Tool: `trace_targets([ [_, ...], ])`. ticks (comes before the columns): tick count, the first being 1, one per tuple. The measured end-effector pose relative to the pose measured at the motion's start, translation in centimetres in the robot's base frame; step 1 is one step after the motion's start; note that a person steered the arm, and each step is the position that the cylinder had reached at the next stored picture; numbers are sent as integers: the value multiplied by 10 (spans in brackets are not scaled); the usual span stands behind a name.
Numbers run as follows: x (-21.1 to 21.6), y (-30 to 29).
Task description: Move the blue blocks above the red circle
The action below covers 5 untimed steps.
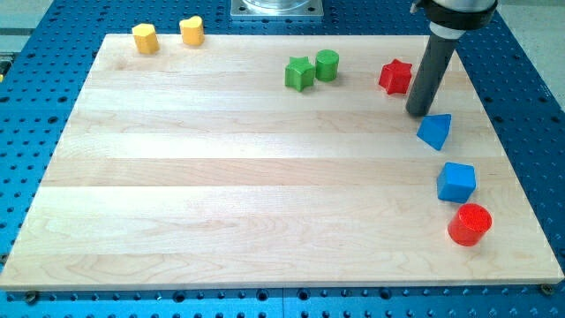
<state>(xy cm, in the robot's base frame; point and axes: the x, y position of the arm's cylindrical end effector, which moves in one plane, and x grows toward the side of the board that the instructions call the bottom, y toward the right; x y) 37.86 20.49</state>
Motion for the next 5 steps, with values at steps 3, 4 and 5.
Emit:
trace_targets([
  [3, 38, 94],
  [4, 73, 93],
  [5, 85, 61],
])
